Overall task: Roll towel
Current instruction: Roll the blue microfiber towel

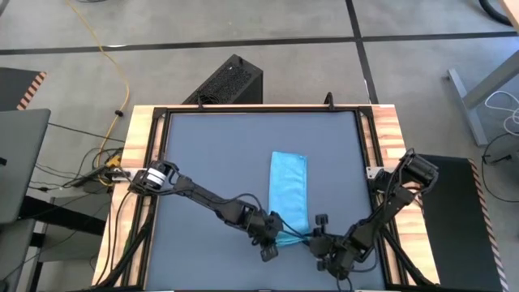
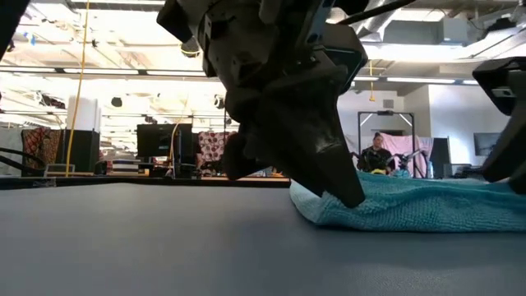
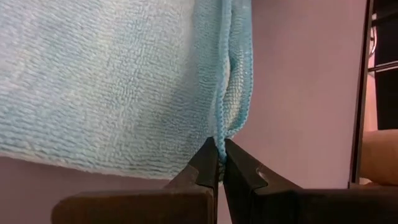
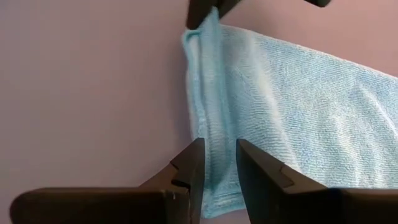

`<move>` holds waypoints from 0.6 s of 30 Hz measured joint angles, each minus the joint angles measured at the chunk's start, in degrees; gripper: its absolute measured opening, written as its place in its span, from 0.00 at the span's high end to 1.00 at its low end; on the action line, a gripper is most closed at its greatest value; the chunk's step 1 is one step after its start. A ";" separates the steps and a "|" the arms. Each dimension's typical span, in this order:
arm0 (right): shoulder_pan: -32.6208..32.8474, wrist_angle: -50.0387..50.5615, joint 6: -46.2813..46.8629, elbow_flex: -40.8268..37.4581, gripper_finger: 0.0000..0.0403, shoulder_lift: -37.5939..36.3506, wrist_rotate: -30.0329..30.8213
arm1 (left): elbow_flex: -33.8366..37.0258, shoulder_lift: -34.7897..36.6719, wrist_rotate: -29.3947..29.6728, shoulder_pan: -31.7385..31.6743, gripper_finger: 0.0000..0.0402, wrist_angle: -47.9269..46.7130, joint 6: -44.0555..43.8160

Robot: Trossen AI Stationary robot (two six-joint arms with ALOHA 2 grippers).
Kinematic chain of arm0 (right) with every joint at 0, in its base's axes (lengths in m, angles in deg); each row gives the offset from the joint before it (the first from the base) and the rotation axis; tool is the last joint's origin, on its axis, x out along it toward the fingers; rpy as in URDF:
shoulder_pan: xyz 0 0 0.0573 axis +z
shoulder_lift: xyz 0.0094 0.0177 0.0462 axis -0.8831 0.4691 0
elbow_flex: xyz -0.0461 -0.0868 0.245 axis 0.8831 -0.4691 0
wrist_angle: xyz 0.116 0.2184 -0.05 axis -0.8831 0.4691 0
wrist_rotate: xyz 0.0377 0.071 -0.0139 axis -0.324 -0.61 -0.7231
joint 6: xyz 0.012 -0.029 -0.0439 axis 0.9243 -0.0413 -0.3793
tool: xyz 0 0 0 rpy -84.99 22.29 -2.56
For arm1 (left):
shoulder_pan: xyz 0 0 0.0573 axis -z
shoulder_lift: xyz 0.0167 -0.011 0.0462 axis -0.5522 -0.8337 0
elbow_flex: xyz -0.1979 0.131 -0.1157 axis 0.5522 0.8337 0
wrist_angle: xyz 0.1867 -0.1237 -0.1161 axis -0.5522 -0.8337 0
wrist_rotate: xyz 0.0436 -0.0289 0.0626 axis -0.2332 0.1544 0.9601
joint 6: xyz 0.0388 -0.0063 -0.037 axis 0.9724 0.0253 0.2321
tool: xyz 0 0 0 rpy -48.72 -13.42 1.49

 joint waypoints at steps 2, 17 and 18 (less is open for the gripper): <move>-0.36 -0.15 0.42 -0.02 0.71 0.00 -0.04 | 0.00 0.00 0.00 0.09 1.00 -0.02 0.00; -0.51 -0.06 -2.20 7.00 0.71 -0.11 -1.03 | 0.00 0.00 2.52 0.02 1.00 -2.22 -1.32; -0.51 0.45 -0.63 6.97 0.71 -0.10 -1.55 | 0.00 0.00 2.61 0.02 1.00 -2.21 -1.31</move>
